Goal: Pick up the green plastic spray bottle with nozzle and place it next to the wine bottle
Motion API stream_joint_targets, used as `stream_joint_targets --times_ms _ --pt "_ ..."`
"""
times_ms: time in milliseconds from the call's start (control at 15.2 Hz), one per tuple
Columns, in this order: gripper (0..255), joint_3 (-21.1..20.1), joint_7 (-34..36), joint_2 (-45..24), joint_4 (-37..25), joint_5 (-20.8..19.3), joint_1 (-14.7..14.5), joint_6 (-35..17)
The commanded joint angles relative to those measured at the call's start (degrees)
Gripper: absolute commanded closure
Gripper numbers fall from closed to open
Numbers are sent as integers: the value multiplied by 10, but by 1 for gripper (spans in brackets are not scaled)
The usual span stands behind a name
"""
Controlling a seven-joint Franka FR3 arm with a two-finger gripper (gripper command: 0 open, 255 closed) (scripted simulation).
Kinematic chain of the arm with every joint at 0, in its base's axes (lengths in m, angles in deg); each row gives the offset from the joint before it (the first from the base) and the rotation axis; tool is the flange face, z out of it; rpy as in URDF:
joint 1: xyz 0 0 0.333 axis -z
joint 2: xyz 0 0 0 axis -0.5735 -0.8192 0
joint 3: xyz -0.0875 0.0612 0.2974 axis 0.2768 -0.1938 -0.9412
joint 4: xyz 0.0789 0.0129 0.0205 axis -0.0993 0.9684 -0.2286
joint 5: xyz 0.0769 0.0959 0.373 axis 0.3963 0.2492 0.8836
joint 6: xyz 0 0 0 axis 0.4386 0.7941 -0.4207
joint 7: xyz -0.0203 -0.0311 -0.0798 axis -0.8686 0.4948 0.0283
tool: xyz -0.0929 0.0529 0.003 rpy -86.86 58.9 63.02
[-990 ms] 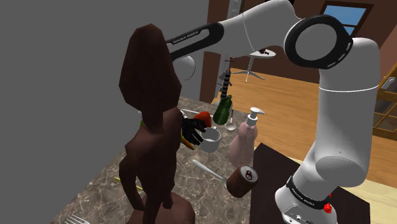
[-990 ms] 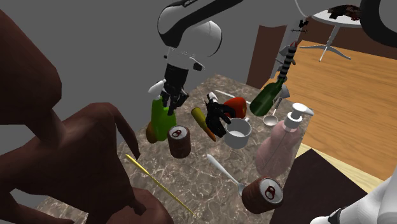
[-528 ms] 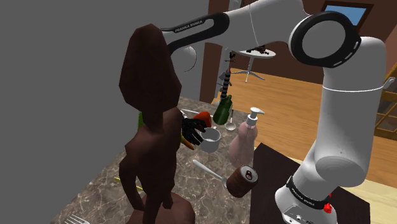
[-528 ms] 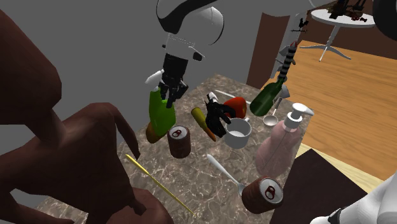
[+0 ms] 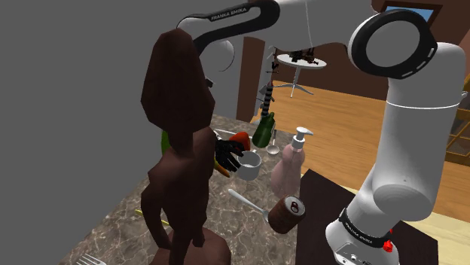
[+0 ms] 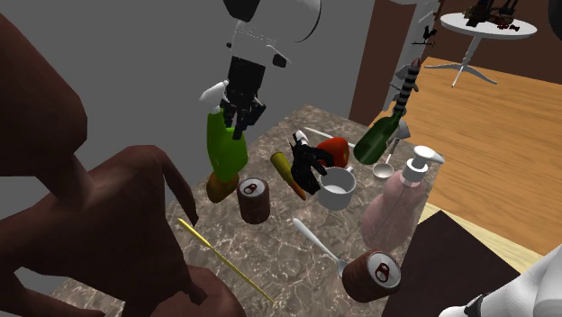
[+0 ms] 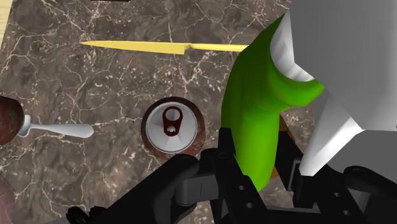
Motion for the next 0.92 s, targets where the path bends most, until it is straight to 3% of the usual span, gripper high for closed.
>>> stream_joint_targets --times_ms 0,858 --pt "255 0 5 3 -11 -1 1 13" --pt "255 0 44 16 -89 -6 4 96"
